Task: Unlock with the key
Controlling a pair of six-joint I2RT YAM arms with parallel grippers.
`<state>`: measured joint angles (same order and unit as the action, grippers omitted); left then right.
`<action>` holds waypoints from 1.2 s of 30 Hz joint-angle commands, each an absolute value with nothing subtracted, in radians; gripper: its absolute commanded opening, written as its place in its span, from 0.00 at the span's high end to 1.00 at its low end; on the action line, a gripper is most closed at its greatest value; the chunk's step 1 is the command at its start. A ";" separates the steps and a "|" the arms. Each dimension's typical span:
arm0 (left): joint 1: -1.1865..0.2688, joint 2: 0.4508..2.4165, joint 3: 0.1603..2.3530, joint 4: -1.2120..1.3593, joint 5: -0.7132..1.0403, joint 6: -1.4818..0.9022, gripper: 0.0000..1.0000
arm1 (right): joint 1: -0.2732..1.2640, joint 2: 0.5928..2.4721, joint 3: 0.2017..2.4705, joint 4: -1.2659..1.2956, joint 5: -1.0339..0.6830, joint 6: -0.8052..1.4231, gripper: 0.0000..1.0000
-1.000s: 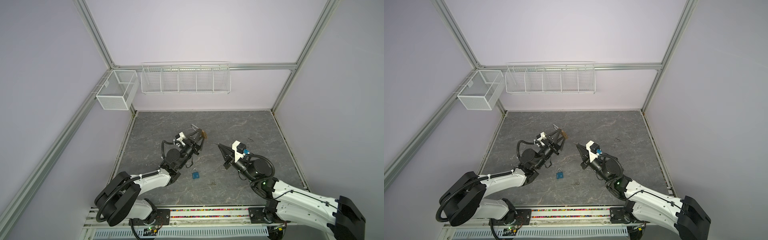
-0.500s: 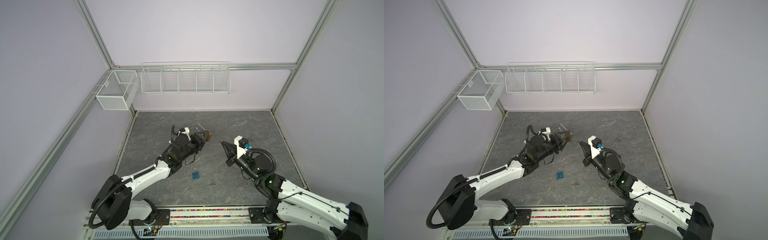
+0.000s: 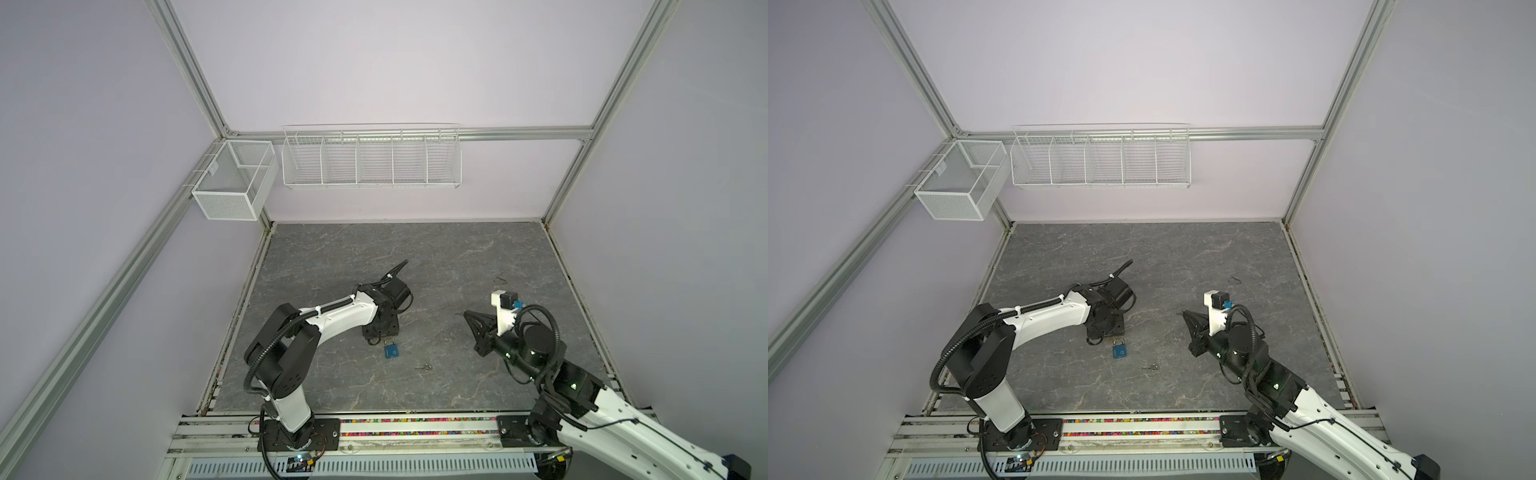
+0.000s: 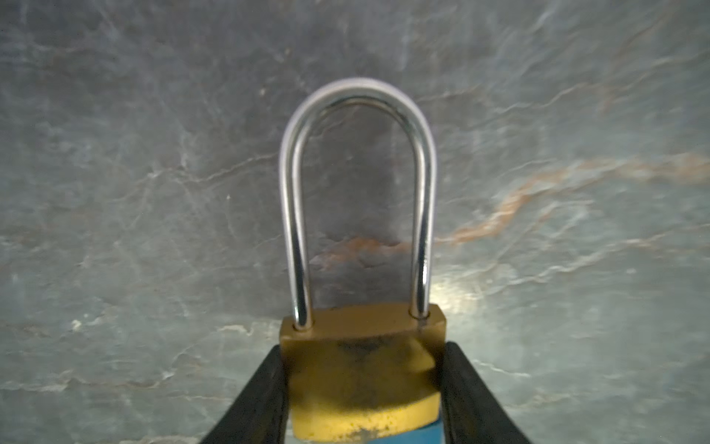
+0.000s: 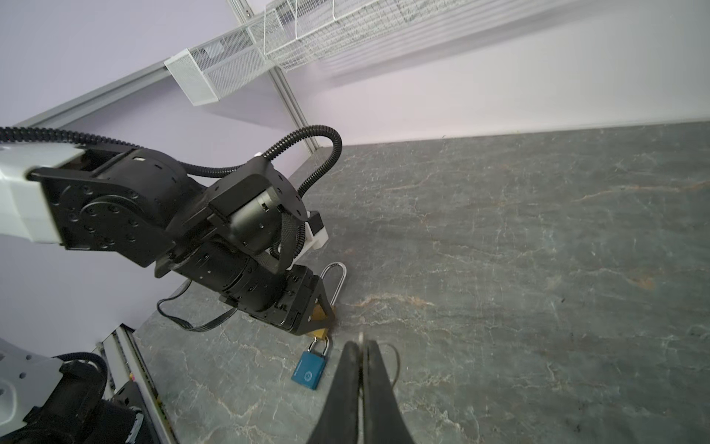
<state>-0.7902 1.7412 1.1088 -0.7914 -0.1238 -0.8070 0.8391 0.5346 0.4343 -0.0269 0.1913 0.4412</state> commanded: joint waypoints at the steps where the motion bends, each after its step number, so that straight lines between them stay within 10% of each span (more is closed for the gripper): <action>1: -0.790 1.758 1.161 -0.814 -0.177 -0.770 1.00 | 0.835 0.525 0.426 -0.027 0.157 0.477 0.94; 15: -0.740 1.900 1.199 -0.595 -0.128 -0.876 0.94 | 0.834 0.474 0.426 -0.083 0.160 0.476 0.94; 22: -0.746 1.800 1.152 -0.519 -0.110 -0.838 0.24 | 0.829 0.466 0.416 -0.096 0.168 0.483 0.94; 23: -0.746 1.761 1.136 -0.501 -0.109 -0.824 0.01 | 0.826 0.474 0.416 -0.092 0.166 0.486 0.94; 31: -0.814 1.388 1.000 -0.401 -0.151 -0.620 0.00 | 0.702 0.553 0.420 0.065 0.000 0.595 0.94; 36: -0.856 1.127 0.600 0.378 0.024 -0.720 0.00 | 0.618 0.640 0.368 0.370 -0.188 0.744 0.94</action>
<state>-0.8474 1.1656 0.7647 -0.0719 -0.0586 -0.6792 0.6426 0.6094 0.4030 0.1383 -0.0532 0.6270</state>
